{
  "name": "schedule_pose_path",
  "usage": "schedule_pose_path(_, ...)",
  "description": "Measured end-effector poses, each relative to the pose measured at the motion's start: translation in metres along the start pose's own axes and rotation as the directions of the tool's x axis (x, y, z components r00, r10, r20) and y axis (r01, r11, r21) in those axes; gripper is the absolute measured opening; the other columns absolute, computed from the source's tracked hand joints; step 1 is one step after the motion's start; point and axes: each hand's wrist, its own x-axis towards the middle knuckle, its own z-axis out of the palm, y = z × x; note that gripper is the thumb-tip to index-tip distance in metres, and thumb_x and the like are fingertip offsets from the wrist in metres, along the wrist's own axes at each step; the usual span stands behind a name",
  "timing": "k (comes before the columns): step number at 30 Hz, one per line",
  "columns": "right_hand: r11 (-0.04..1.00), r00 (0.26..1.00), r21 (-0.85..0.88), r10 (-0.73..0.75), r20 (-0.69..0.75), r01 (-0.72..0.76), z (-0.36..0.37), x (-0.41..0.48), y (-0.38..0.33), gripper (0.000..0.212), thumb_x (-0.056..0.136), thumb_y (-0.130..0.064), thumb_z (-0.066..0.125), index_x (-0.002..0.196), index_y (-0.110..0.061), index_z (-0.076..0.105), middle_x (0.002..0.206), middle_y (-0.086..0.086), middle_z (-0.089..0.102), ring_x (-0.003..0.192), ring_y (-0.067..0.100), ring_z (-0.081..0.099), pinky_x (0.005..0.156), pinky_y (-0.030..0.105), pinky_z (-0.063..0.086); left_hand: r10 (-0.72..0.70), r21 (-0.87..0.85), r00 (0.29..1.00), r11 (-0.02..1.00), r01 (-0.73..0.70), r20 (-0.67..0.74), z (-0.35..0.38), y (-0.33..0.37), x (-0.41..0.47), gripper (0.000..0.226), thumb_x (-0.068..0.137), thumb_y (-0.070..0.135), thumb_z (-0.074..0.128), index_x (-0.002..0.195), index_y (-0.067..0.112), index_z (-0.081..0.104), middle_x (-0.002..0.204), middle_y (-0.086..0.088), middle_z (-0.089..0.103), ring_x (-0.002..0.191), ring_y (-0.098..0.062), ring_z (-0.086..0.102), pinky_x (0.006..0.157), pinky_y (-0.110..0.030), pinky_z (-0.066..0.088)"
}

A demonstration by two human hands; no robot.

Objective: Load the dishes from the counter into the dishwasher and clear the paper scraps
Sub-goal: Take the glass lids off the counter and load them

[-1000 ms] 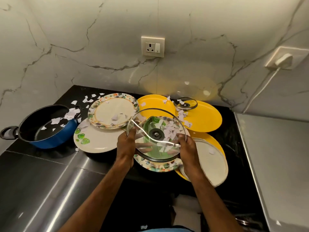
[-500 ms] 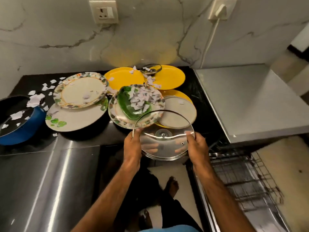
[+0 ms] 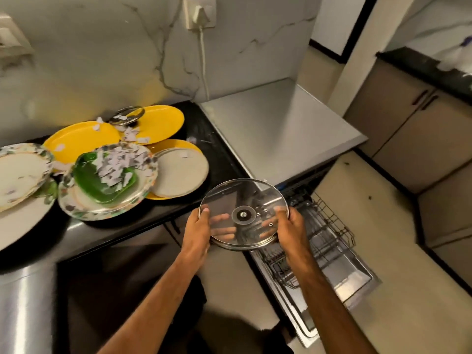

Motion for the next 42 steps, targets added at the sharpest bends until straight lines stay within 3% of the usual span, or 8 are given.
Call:
schedule_pose_path(13,0.992,0.987,-0.022,0.121,-0.104,-0.124,-0.186,0.095,0.021,0.021,0.111,-0.034,0.042,0.118,-0.017,0.054,0.082,0.007,0.077,0.066,0.029,0.076,0.063,0.04,0.062,-0.083,0.381,0.996,0.921,0.082,-0.016,0.181,-0.092,0.054,0.028,0.106,0.025,0.054,0.128,0.009,0.058,0.111,-0.014,0.071,0.086,-0.03,0.076,0.073,-0.038,0.063)
schedule_pose_path(15,0.99,0.982,-0.038,0.132,-0.137,-0.138,-0.204,0.111,0.027,0.022,0.111,-0.031,0.043,0.118,-0.015,0.055,0.083,0.007,0.076,0.067,0.028,0.076,0.069,0.046,0.064,0.094,0.777,0.995,0.625,-0.071,0.016,0.198,-0.103,0.062,0.044,0.102,0.034,0.058,0.138,0.009,0.056,0.13,-0.011,0.063,0.115,-0.028,0.065,0.098,-0.038,0.053)
schedule_pose_path(17,0.984,0.974,-0.088,0.136,-0.181,-0.154,-0.223,0.127,0.034,0.025,0.11,-0.029,0.043,0.123,-0.012,0.056,0.083,0.004,0.075,0.071,0.025,0.075,0.073,0.049,0.064,0.216,0.89,0.949,0.348,-0.294,0.229,0.217,-0.113,0.063,0.064,0.1,0.054,0.053,0.149,0.012,0.048,0.151,-0.007,0.049,0.142,-0.024,0.044,0.118,-0.038,0.035)
schedule_pose_path(21,0.963,0.959,-0.125,0.214,-0.188,-0.24,-0.253,0.161,0.05,0.02,0.11,-0.025,0.043,0.126,-0.015,0.05,0.096,0.004,0.066,0.081,0.017,0.069,0.052,0.023,0.055,-0.164,0.775,0.758,0.081,-0.627,0.631,0.248,-0.138,0.062,0.088,0.087,0.087,0.039,0.158,0.038,0.026,0.164,0.012,0.029,0.151,-0.01,0.024,0.124,-0.044,0.024)
schedule_pose_path(23,0.948,0.946,-0.123,0.269,-0.183,-0.293,-0.264,0.179,0.058,0.02,0.11,-0.024,0.044,0.126,-0.014,0.051,0.1,0.009,0.068,0.081,0.018,0.07,0.045,0.017,0.05,-0.3,0.691,0.69,-0.122,-0.712,0.658,0.267,-0.153,0.069,0.085,0.091,0.076,0.048,0.16,0.035,0.018,0.165,0.009,0.027,0.152,-0.014,0.024,0.125,-0.045,0.023)
schedule_pose_path(28,0.939,0.931,-0.069,0.321,-0.173,-0.337,-0.282,0.23,0.074,0.019,0.107,-0.03,0.052,0.12,-0.016,0.056,0.101,0.012,0.071,0.076,0.024,0.073,0.046,0.02,0.052,-0.299,0.68,0.739,-0.29,-0.673,0.604,0.312,-0.182,0.12,0.062,0.099,0.032,0.059,0.152,0.037,0.027,0.129,0.001,0.062,0.117,-0.022,0.062,0.101,-0.044,0.052)
schedule_pose_path(35,0.878,0.884,0.173,0.463,-0.065,-0.447,-0.299,0.334,0.113,0.037,0.103,-0.042,0.058,0.11,-0.007,0.067,0.088,0.012,0.077,0.085,0.028,0.075,0.09,0.047,0.062,-0.378,0.805,0.8,-0.193,-0.56,0.466,0.365,-0.225,0.24,0.031,0.103,0.028,0.053,0.132,0.017,0.057,0.115,-0.009,0.07,0.102,-0.024,0.069,0.092,-0.036,0.058)
schedule_pose_path(42,0.887,0.89,0.066,0.456,0.024,-0.456,-0.278,0.434,0.176,0.02,0.102,-0.033,0.061,0.111,-0.02,0.073,0.119,0.012,0.073,0.109,0.027,0.071,0.1,0.043,0.057,-0.253,0.883,0.893,-0.2,-0.424,0.372,0.376,-0.31,0.362,0.034,0.104,0.026,0.049,0.135,0.019,0.059,0.136,-0.009,0.06,0.127,-0.028,0.056,0.106,-0.039,0.046)
